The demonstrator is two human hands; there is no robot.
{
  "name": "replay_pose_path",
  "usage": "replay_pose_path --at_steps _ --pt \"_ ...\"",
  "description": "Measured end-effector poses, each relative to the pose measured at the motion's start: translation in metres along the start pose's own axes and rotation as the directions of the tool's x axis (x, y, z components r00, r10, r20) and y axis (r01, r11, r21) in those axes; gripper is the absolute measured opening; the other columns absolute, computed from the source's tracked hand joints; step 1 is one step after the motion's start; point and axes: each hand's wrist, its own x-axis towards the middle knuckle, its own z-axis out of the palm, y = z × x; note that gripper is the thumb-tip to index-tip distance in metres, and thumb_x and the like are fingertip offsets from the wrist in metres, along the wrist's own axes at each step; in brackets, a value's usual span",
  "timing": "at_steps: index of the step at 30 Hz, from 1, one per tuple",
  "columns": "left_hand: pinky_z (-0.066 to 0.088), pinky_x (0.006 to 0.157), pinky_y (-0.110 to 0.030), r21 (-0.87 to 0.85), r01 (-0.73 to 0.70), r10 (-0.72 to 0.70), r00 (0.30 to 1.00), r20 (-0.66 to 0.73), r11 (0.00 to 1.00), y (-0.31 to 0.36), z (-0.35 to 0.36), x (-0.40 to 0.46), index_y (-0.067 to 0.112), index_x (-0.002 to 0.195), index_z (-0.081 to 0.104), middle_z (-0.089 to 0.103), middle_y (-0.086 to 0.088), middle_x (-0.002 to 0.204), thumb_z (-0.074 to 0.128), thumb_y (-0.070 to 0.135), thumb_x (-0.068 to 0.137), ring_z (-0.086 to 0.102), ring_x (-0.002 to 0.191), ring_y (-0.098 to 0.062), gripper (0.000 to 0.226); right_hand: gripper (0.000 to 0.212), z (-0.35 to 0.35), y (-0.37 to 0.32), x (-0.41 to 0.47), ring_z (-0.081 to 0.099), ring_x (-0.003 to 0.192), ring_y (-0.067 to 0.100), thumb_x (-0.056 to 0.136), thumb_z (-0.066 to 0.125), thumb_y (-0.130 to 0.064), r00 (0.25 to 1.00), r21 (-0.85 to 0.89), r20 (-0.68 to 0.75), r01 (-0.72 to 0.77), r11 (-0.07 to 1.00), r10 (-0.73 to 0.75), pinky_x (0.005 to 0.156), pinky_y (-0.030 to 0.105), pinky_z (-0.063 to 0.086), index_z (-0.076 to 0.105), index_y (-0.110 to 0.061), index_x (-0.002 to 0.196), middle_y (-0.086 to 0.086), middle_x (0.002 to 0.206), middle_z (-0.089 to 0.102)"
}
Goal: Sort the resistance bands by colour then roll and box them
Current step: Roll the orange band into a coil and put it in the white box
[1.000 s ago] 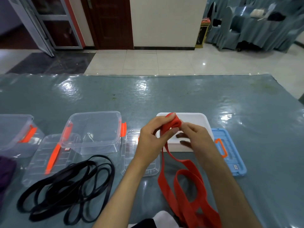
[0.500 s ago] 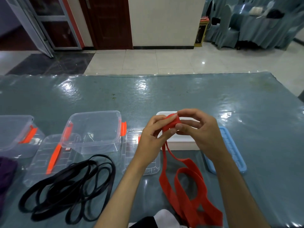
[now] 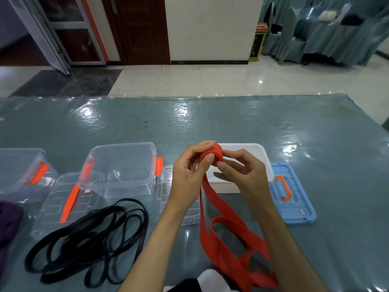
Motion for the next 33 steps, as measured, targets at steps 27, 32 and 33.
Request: replay_pose_path --at_steps 27,32,33 --pt "0.058 0.097 -0.029 -0.192 0.091 -0.090 0.996 0.016 0.977 0.014 0.036 0.000 0.019 0.117 0.078 0.072 -0.015 0.125 0.088 0.012 0.081 0.072 0.118 -0.021 0.038 0.032 0.006 -0.032 0.008 0.078 0.097 0.020 0.076 0.088 -0.032 0.976 0.161 -0.211 0.085 0.983 -0.049 0.084 0.030 0.062 0.080 -0.022 0.105 0.006 0.105 0.081" --pt "0.058 0.092 -0.026 -0.044 0.017 -0.015 0.999 0.047 0.999 0.009 0.028 0.002 0.029 0.127 0.075 0.073 -0.006 0.116 0.082 0.010 0.090 0.073 0.110 -0.022 0.043 0.020 0.000 -0.030 0.010 0.076 0.097 0.021 0.080 0.081 -0.024 0.977 0.159 -0.209 0.003 0.987 0.031 0.081 0.032 0.061 0.073 -0.013 0.094 0.010 0.106 0.078" --pt "0.058 0.094 -0.028 -0.017 0.005 -0.004 0.997 0.076 1.000 0.008 0.027 0.002 0.028 0.131 0.073 0.072 -0.006 0.117 0.080 0.011 0.092 0.072 0.112 -0.024 0.043 0.018 -0.004 -0.030 0.011 0.076 0.099 0.025 0.081 0.080 -0.021 0.979 0.117 -0.202 0.020 0.993 0.004 0.086 0.036 0.061 0.070 -0.010 0.092 0.014 0.109 0.078"
